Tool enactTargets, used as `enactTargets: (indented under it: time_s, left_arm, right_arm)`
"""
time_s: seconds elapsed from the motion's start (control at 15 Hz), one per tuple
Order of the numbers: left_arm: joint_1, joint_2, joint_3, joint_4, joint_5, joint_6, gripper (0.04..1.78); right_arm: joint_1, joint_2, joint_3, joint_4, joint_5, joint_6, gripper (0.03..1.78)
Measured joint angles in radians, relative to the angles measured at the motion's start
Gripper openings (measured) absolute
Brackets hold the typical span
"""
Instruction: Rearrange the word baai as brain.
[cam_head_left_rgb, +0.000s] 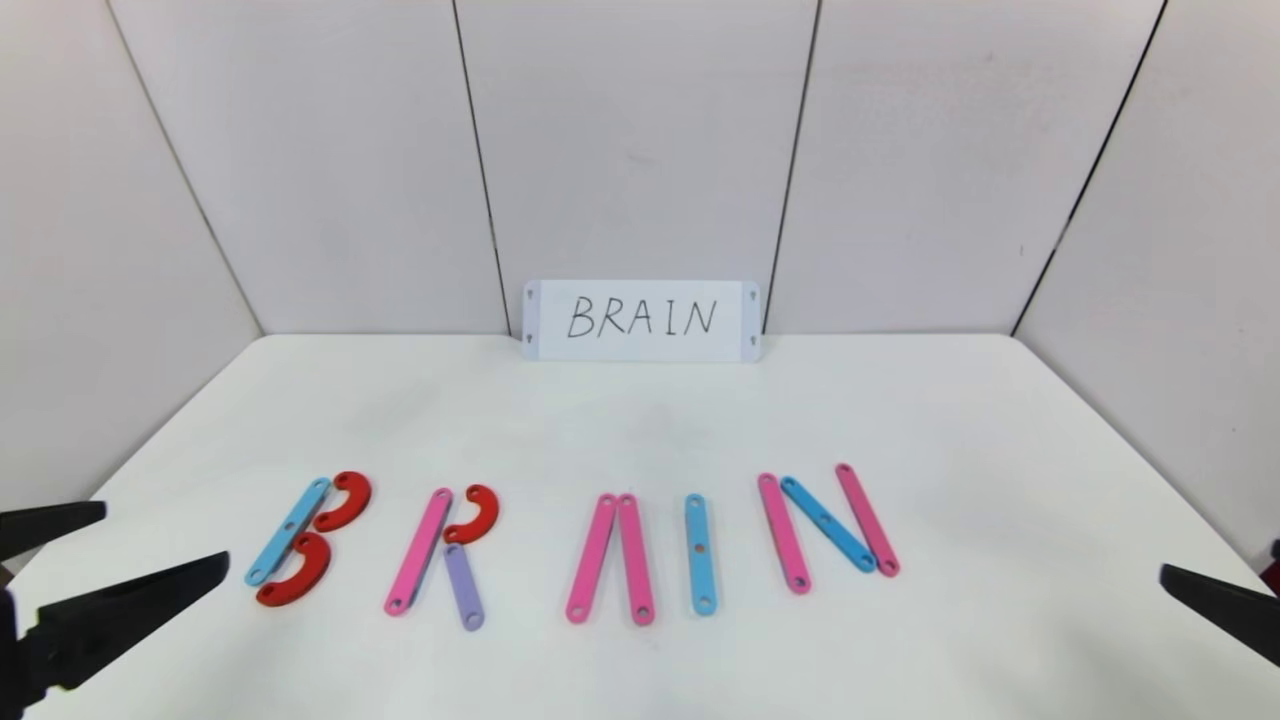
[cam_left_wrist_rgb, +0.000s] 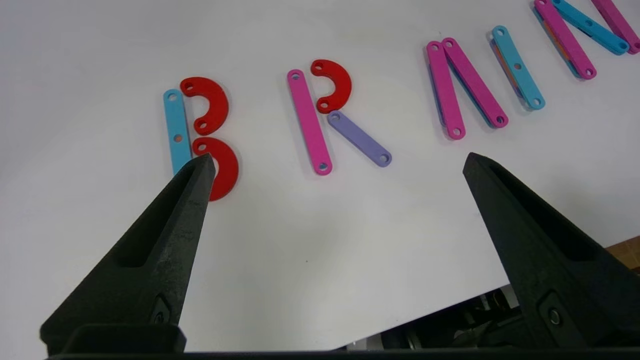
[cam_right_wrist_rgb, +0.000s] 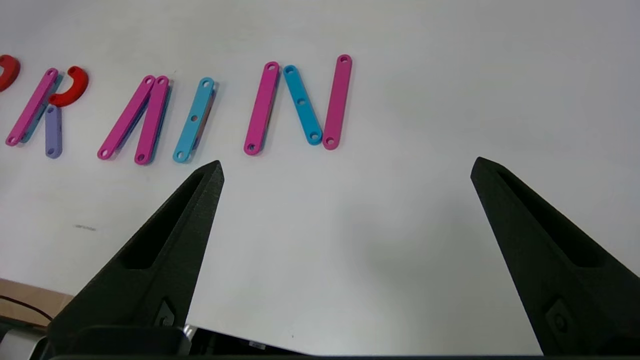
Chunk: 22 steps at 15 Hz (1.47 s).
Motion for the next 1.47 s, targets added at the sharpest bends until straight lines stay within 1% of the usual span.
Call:
enactTargets:
  time_s: [0.13, 0.27, 0.33, 0.4, 0.53, 0.67, 0.8, 0.93, 1.07, 1.13, 1.27, 1.47]
  left_arm:
    - [0.002, -0.114, 0.051, 0.019, 0.067, 0.001, 1.74]
    - [0.002, -0.223, 0.089, 0.056, 0.110, -0.001, 1.74]
    - [0.003, -0.268, 0.097, 0.076, 0.116, -0.004, 1.74]
    - [0.003, -0.307, 0.103, 0.092, 0.122, -0.008, 1.74]
    - [0.003, -0.380, 0.108, 0.115, 0.134, -0.011, 1.74]
    - [0.008, -0.435, 0.110, 0.133, 0.141, -0.013, 1.74]
    - [0.047, -0.467, 0.117, 0.135, 0.138, -0.014, 1.74]
    - [0.110, -0.494, 0.131, 0.134, 0.129, -0.012, 1.74]
    - [0.138, -0.540, 0.144, 0.135, 0.112, -0.006, 1.74]
    - [0.144, -0.571, 0.148, 0.137, 0.110, -0.008, 1.74]
    - [0.149, -0.631, 0.150, 0.162, 0.113, -0.011, 1.74]
    - [0.156, -0.699, 0.153, 0.207, 0.126, -0.012, 1.74]
  right_arm:
    - [-0.002, -0.111, 0.001, 0.073, -0.003, -0.005, 1.73]
    - [-0.011, -0.213, 0.011, 0.099, -0.006, -0.010, 1.73]
    - [-0.036, -0.252, 0.015, 0.101, -0.006, -0.014, 1.73]
    - [-0.072, -0.285, 0.018, 0.102, -0.005, -0.019, 1.73]
    - [-0.169, -0.343, 0.020, 0.102, -0.003, -0.039, 1.73]
    - [-0.269, -0.391, 0.023, 0.102, 0.004, -0.077, 1.73]
    - [-0.342, -0.426, 0.024, 0.095, 0.006, -0.118, 1.73]
    - [-0.402, -0.453, 0.024, 0.088, 0.010, -0.137, 1.73]
    - [-0.434, -0.489, 0.045, 0.086, 0.029, -0.173, 1.73]
    - [-0.440, -0.500, 0.057, 0.082, 0.022, -0.179, 1.73]
    - [-0.441, -0.513, 0.066, 0.071, 0.016, -0.167, 1.73]
    - [-0.430, -0.521, 0.071, -0.009, 0.048, -0.158, 1.73]
